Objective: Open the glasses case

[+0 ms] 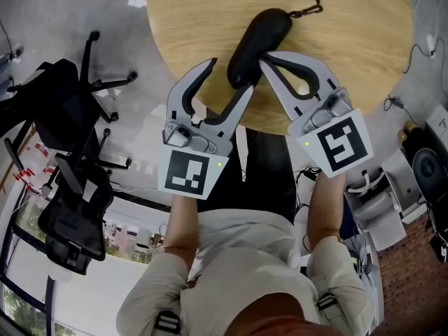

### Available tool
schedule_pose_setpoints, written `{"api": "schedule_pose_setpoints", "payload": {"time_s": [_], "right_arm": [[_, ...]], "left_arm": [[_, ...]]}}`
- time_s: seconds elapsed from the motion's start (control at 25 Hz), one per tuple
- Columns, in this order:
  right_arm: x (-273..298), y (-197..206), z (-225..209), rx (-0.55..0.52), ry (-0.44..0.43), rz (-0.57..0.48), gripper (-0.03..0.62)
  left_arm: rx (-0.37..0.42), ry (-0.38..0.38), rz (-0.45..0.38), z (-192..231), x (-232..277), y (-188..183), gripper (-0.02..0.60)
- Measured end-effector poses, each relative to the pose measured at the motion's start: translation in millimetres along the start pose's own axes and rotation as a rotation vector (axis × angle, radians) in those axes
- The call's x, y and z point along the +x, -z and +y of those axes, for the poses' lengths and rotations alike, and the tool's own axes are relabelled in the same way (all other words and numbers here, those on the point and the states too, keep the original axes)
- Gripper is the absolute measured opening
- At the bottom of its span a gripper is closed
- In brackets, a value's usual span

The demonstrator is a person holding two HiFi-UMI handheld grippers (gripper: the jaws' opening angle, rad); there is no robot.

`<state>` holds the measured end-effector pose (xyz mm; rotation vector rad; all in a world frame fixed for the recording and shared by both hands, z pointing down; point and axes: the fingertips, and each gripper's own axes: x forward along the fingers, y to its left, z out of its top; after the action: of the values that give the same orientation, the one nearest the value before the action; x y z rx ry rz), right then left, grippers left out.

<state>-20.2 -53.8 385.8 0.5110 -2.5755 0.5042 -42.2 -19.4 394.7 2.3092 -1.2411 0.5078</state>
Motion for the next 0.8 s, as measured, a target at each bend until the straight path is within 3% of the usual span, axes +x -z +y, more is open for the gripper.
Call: {"api": "schedule_pose_setpoints", "payload": {"time_s": [0.16,0.24,0.32,0.52,0.8], "right_arm": [[1,0,-2,-0.006,-0.018,-0.004,0.02],[0,1,-3,0.006,-0.03,-0.006,0.02],[-1,1,-4,0.01,-0.043,-0.011,0.02],[-1,0,-6,0.002,-0.072,-0.018,0.02],[-7,3,-9,0.003,-0.102,-0.015,0.02]], "left_arm": [[-0.158,-0.068,-0.073,3,6,3,0.283],[-0.202,-0.093,-0.101,5,6,3,0.308],[-0.193,-0.095,-0.101,2,6,4,0.31],[-0.082,-0.076,-0.004,-13,18,17,0.332],[-0.036,-0.18,0.088,-18,44,37,0.35]]}}
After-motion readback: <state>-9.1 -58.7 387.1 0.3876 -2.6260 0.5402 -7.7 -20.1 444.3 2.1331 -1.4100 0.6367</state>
